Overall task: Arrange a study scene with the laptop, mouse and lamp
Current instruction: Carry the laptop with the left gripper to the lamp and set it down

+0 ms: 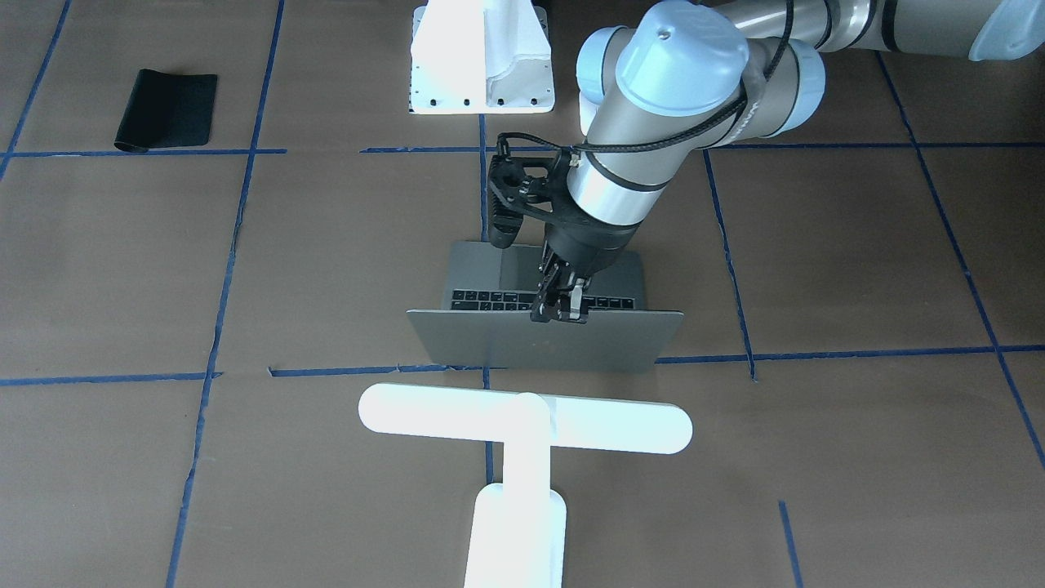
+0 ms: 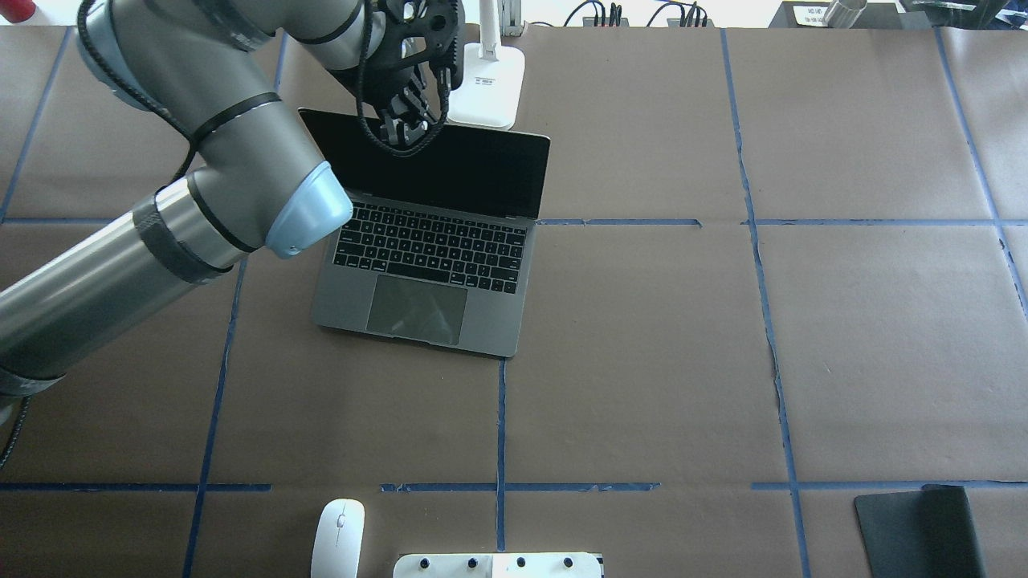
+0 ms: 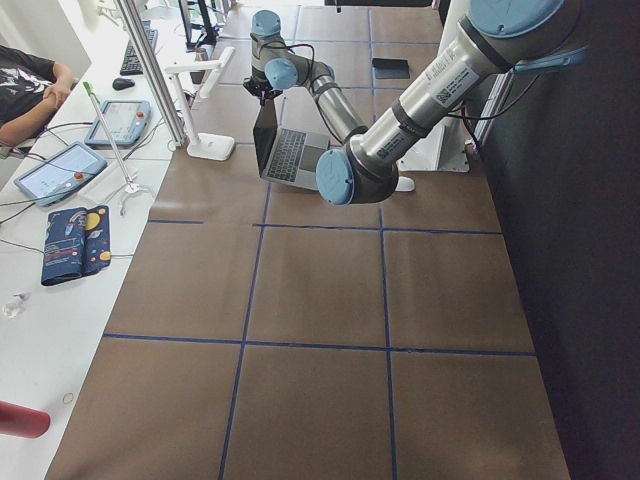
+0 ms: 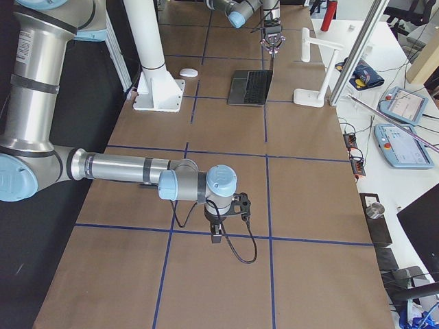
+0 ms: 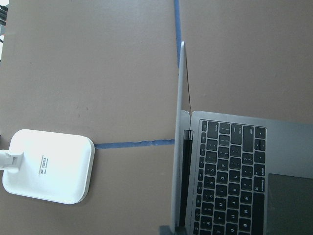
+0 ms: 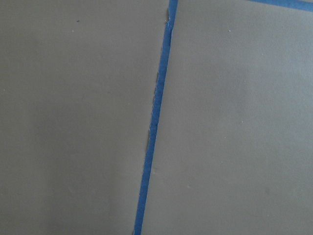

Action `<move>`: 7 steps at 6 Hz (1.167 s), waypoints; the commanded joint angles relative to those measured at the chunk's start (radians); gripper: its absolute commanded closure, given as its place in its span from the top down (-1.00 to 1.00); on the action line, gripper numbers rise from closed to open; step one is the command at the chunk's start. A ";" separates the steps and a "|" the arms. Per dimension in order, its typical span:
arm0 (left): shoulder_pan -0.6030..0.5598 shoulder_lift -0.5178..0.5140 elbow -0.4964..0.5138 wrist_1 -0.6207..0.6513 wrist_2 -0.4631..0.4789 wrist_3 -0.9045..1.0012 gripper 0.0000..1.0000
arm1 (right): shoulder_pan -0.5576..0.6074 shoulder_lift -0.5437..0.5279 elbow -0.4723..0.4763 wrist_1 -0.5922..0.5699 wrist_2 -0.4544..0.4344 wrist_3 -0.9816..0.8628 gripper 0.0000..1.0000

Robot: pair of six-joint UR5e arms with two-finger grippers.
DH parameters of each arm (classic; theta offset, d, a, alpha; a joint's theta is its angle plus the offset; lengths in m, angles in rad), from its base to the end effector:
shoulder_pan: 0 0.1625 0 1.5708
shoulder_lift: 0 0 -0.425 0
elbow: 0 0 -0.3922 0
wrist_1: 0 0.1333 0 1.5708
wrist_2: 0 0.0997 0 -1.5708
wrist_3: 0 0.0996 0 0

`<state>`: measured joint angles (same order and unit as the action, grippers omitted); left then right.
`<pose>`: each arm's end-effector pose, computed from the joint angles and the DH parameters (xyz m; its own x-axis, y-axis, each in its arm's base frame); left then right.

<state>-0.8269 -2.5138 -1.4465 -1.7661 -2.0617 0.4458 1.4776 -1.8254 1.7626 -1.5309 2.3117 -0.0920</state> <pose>0.4370 -0.6024 0.0875 0.1867 0.9722 0.1413 -0.4858 -0.0336 0.8734 0.0302 -0.3869 0.6742 0.7244 -0.1445 0.6740 0.1603 0.9863 0.0392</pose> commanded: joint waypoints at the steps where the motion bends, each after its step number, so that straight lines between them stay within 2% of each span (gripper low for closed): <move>1: 0.008 -0.078 0.090 -0.016 0.041 -0.033 -0.92 | 0.000 0.000 0.000 0.000 0.000 0.000 1.00; 2: 0.005 -0.079 0.090 -0.015 0.075 -0.033 -0.92 | 0.000 0.000 0.000 0.000 0.000 0.000 1.00; 5: -0.024 -0.076 0.126 -0.030 0.081 -0.029 -0.89 | 0.001 0.000 0.000 0.000 0.000 0.001 1.00; 7: -0.025 -0.068 0.173 -0.111 0.080 -0.032 -0.66 | 0.000 0.000 0.001 0.000 0.000 0.000 1.00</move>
<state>-0.8506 -2.5868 -1.2942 -1.8395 -1.9815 0.4157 1.4777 -1.8254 1.7636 -1.5309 2.3117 -0.0916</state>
